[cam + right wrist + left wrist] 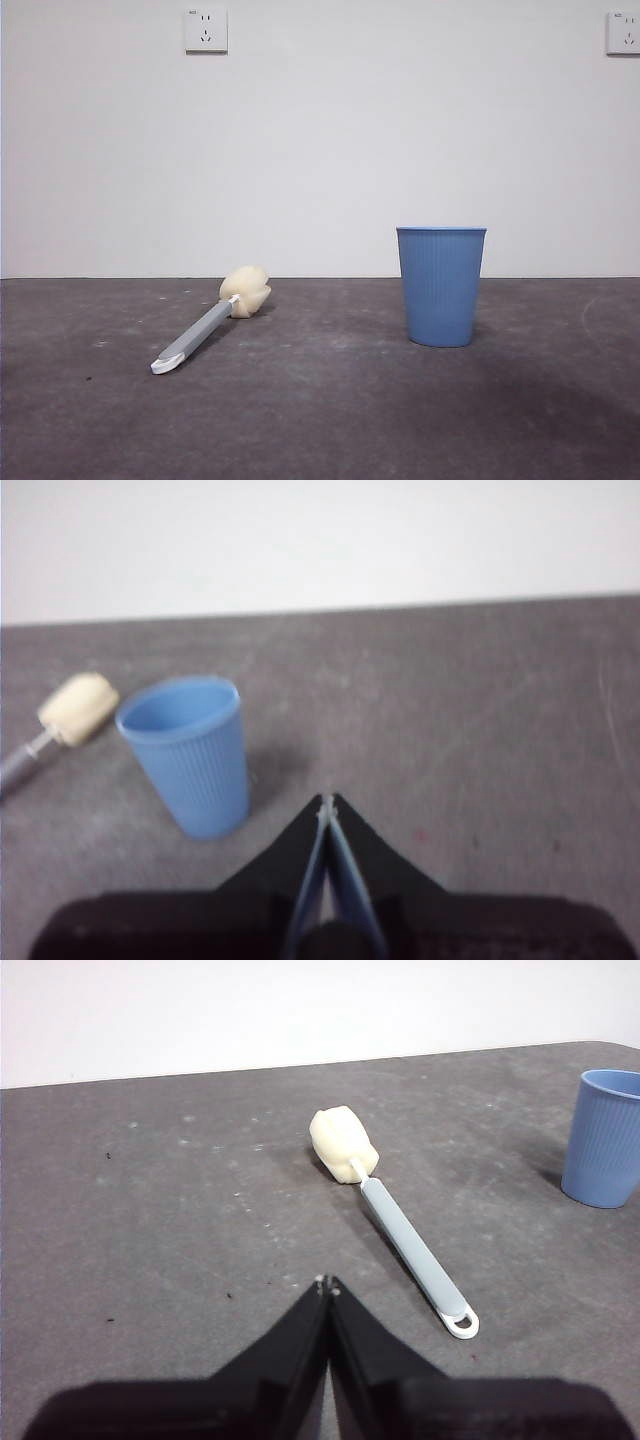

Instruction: Pick up the cup brush,pick up the cup,insert the brush into the cup,clean the cup,put the cup brush back,put the cup back to the fixed position on the table

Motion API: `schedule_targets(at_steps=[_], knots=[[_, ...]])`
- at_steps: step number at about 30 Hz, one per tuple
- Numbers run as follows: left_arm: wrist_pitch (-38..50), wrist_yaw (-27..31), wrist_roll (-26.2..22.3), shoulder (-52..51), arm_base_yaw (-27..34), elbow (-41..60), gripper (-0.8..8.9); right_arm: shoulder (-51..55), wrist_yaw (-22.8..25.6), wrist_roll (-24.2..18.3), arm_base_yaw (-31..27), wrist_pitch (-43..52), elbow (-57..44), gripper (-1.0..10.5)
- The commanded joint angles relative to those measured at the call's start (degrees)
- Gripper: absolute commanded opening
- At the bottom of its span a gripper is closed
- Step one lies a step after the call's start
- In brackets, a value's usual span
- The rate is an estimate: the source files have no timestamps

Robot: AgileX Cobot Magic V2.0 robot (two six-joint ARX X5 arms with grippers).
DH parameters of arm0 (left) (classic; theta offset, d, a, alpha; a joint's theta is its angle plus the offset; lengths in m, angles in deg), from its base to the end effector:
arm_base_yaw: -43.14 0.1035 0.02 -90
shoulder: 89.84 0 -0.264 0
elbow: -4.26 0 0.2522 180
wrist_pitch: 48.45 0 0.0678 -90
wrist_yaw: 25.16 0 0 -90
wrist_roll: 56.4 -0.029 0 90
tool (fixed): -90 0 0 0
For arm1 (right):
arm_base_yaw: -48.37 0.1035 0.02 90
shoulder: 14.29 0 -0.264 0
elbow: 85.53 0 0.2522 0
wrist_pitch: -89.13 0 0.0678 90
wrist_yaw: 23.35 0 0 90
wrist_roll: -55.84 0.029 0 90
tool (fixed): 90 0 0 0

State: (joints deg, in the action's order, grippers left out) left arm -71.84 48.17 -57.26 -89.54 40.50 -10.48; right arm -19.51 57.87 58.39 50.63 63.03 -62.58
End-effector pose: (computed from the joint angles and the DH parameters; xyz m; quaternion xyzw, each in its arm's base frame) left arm 0.0942 -0.0127 0.1529 -0.0022 0.0762 -0.1678 0.9829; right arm 0.0925 0.0081 0.1903 0.0262 0.0750 0.0943 0.9924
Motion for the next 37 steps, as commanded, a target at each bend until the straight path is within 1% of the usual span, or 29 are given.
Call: schedule_targets(at_steps=[1, 4, 8, 12, 16, 19, 37], knots=[[0.20, 0.04, 0.24, -0.17, 0.11, 0.79, -0.04, 2.64, 0.39, -0.02, -0.13, 0.50, -3.91, 0.0], [0.20, 0.04, 0.24, -0.17, 0.11, 0.79, -0.04, 4.52, 0.48, 0.00, -0.46, 0.44, -6.40, 0.0], [0.20, 0.04, 0.24, -0.17, 0.11, 0.79, -0.04, 5.16, 3.23, 0.24, -0.72, 0.31, -8.02, 0.0], [0.20, 0.04, 0.24, -0.17, 0.11, 0.79, -0.04, 5.16, 4.87, 0.33, -0.72, 0.37, -8.20, 0.0], [0.20, 0.02, 0.24, -0.17, 0.11, 0.79, -0.04, 5.16, 4.83, 0.57, -0.77, 0.35, -8.20, 0.0], [0.20, 0.04, 0.24, -0.17, 0.11, 0.79, -0.04, 5.16, 4.63, 3.02, -0.74, 0.39, -8.17, 0.0], [0.20, 0.04, 0.24, -0.17, 0.11, 0.79, -0.04, 5.16, 4.72, 2.95, -0.74, 0.39, -8.15, 0.0]])
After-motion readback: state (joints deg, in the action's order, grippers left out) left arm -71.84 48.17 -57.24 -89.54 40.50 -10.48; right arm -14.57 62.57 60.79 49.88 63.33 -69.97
